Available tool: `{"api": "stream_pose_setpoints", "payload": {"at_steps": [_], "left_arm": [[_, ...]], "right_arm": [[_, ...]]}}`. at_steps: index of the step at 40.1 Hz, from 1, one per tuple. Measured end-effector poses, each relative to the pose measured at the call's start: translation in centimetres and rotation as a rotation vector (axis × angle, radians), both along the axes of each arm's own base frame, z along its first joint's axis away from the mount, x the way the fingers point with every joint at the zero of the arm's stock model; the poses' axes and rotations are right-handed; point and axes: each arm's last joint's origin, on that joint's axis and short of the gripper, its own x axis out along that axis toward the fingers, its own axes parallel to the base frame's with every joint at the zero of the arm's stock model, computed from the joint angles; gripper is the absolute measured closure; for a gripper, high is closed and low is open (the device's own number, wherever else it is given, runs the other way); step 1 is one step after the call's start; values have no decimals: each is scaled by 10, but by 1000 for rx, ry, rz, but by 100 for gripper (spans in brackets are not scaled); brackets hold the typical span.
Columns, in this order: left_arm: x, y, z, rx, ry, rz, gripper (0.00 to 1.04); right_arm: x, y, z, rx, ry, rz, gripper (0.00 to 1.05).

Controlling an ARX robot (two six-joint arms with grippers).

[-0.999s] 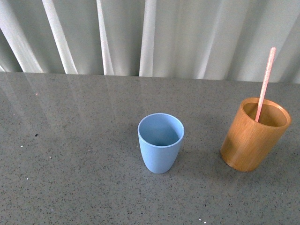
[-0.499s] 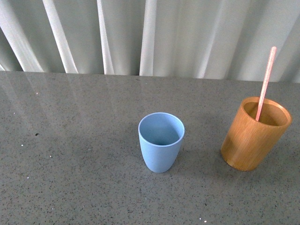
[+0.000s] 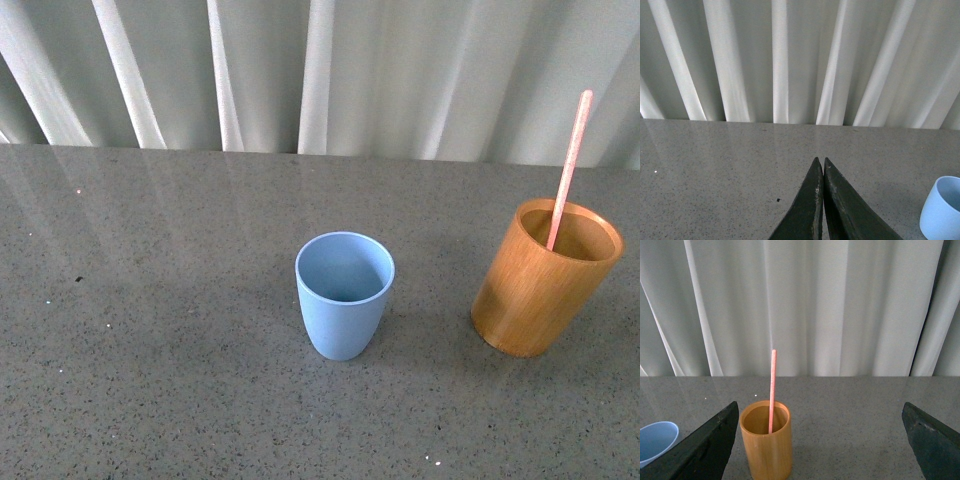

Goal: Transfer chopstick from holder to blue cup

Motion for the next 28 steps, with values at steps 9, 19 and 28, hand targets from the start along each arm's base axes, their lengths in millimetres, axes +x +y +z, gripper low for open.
{"api": "stream_pose_setpoints", "payload": {"at_steps": [9, 19, 28], "left_arm": [[-6, 0, 1, 0, -5, 0, 101], [-11, 0, 1, 0, -5, 0, 101], [-18, 0, -1, 0, 0, 0, 101]], "right_arm": [[0, 0, 0, 0, 0, 0, 10], [0, 0, 0, 0, 0, 0, 10], [0, 0, 0, 0, 0, 0, 10]]}}
